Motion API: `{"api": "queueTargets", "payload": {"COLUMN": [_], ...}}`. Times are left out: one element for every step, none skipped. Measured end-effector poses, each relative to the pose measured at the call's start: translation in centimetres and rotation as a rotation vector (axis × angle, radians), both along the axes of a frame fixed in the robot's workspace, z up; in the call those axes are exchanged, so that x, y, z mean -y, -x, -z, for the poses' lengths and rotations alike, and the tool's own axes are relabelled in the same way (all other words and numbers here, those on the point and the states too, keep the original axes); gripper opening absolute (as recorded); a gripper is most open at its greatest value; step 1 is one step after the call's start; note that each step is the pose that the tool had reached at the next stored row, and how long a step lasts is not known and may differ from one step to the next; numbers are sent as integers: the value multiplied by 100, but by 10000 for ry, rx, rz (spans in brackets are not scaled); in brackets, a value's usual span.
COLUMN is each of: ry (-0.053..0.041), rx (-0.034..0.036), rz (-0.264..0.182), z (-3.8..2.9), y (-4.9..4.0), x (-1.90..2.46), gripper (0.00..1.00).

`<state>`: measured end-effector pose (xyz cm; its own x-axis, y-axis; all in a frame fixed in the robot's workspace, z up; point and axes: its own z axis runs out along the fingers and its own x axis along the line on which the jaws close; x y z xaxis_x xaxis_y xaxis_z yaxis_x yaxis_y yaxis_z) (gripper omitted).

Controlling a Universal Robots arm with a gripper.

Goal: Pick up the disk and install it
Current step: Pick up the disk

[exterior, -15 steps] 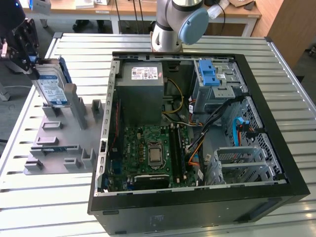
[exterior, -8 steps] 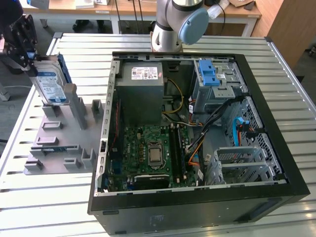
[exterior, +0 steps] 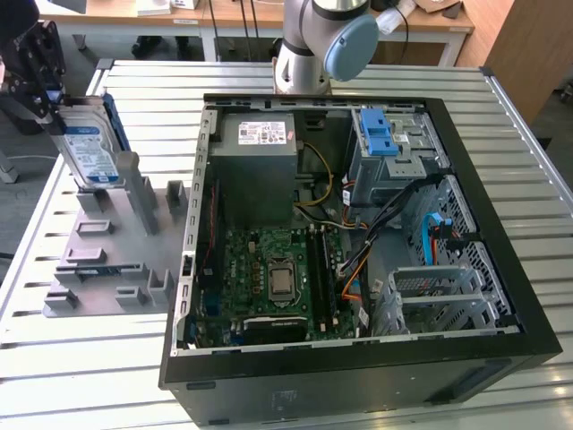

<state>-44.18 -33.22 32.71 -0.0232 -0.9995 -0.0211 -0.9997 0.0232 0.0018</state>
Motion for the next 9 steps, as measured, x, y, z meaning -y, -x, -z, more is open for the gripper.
{"api": "queueTargets", "payload": {"ry": [0, -1, 0, 0, 0, 0, 0, 0, 0], "rx": [0, 0, 0, 0, 0, 0, 0, 0, -1], "rz": [1, 1, 1, 0, 0, 0, 1, 1, 0], "z": [-8, -17, -25, -34, -44, -53, -63, -74, -85], "y": [0, 0, 0, 0, 0, 0, 0, 0, 0], "x": [0, 0, 0, 0, 0, 0, 0, 0, 0], "gripper": [36, 36, 36, 36, 36, 36, 36, 36, 36]}}
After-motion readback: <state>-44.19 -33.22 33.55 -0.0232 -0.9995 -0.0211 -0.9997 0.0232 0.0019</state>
